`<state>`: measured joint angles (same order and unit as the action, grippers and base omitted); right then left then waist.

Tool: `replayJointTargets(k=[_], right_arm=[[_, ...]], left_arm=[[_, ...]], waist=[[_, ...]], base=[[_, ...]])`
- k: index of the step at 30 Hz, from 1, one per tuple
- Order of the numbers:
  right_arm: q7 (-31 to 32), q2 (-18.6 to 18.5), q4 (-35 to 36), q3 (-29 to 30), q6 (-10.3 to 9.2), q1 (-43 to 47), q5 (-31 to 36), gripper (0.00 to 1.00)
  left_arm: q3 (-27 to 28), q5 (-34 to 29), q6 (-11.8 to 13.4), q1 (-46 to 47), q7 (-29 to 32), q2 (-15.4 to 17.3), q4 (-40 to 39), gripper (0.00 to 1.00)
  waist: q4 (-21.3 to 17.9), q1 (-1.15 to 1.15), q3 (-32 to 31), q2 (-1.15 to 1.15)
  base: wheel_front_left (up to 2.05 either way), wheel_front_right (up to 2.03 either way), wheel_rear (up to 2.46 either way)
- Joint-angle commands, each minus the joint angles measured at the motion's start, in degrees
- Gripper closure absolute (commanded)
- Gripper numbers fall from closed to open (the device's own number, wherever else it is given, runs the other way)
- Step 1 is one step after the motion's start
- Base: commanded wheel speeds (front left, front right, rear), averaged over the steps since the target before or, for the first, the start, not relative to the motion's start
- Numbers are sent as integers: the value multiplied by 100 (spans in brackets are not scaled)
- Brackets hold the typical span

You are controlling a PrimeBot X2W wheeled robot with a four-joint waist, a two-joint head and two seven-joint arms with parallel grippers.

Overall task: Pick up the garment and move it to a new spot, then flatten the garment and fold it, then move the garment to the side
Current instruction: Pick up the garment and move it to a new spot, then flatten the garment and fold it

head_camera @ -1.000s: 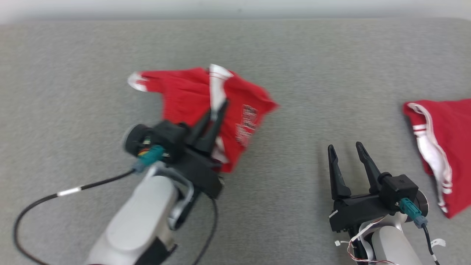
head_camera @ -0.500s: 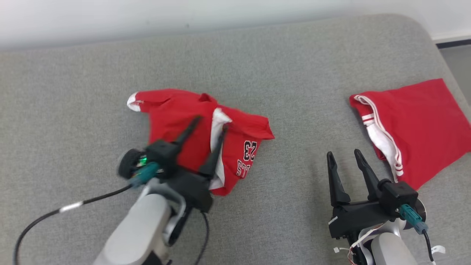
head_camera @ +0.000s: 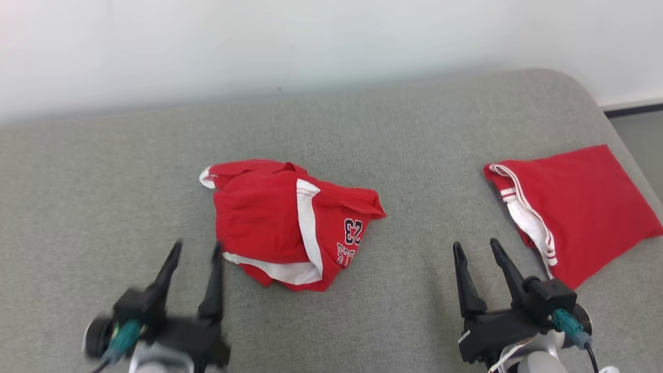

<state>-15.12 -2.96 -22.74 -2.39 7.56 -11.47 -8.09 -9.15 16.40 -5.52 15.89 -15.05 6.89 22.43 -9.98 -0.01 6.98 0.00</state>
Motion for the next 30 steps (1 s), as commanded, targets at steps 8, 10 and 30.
replayJointTargets(k=[8,10,30], right_arm=[[2,8,-75,-52,-18,311,-55,0],[3,9,-79,-35,-18,347,-50,0],[2,10,-73,-438,-18,157,-129,0]], left_arm=[[939,-368,34,-1232,-16,-230,-281,0],[1100,-439,23,-1454,-16,-274,-349,0],[1275,-492,-41,-1926,-16,-398,-544,0]], waist=[[188,1,-506,0],[234,1,-556,0],[849,1,-516,0]], base=[[0,0,0],[0,0,0],[0,0,0]])
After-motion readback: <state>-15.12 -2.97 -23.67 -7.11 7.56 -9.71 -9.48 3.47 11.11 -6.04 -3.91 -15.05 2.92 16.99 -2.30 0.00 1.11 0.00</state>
